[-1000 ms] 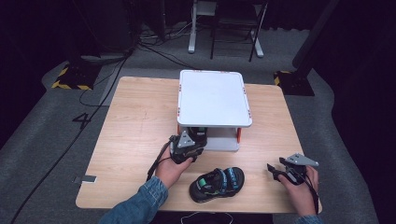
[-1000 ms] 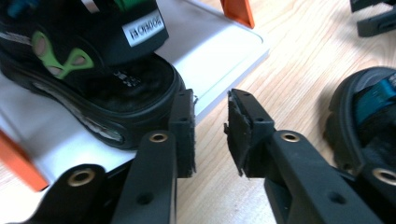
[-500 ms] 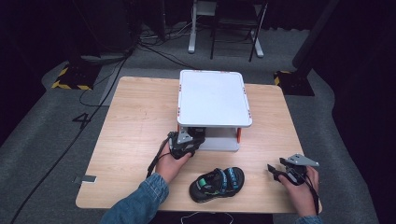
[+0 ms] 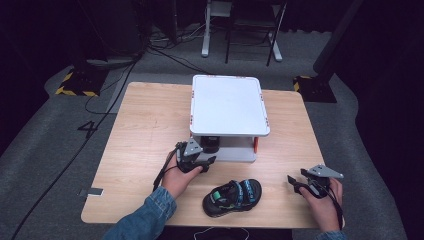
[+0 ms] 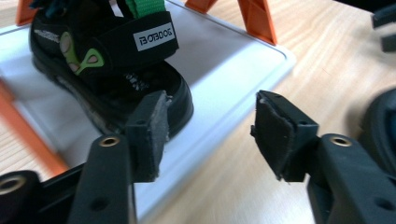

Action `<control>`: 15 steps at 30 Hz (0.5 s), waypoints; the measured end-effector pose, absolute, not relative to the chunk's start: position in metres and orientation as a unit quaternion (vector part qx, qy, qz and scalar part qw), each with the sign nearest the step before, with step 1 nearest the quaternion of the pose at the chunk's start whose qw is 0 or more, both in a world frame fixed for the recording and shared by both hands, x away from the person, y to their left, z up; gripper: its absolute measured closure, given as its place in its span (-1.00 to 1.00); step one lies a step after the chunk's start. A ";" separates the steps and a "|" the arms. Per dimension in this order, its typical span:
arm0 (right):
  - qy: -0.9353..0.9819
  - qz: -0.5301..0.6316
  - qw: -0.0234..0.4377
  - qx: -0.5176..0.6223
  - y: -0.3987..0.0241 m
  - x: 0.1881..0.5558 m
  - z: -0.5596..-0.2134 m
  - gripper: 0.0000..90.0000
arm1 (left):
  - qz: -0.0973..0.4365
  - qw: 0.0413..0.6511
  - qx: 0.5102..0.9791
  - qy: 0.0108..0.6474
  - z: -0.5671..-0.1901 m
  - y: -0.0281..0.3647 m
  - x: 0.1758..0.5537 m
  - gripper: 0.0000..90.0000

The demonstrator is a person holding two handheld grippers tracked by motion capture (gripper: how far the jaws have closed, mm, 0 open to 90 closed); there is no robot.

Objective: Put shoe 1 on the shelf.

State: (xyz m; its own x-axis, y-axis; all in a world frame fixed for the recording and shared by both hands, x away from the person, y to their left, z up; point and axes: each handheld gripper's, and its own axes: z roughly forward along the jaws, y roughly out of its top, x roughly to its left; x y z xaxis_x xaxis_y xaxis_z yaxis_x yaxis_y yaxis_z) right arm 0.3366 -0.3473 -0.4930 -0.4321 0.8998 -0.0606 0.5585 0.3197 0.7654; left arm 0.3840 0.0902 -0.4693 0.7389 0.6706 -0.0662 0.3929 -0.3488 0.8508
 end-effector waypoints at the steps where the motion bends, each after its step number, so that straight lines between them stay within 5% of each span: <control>1: 0.773 0.344 0.249 0.470 -0.347 0.337 -0.492 -0.14 | 0.148 0.468 0.804 0.334 -0.465 0.097 0.380 -0.06; 8: 0.770 0.360 0.254 0.461 -0.343 0.336 -0.482 -0.15 | 0.147 0.492 0.769 0.382 -0.442 0.141 0.359 -0.22; 15: 0.769 0.380 0.250 0.450 -0.334 0.333 -0.471 -0.15 | 0.197 0.452 0.778 0.389 -0.429 0.169 0.348 -0.29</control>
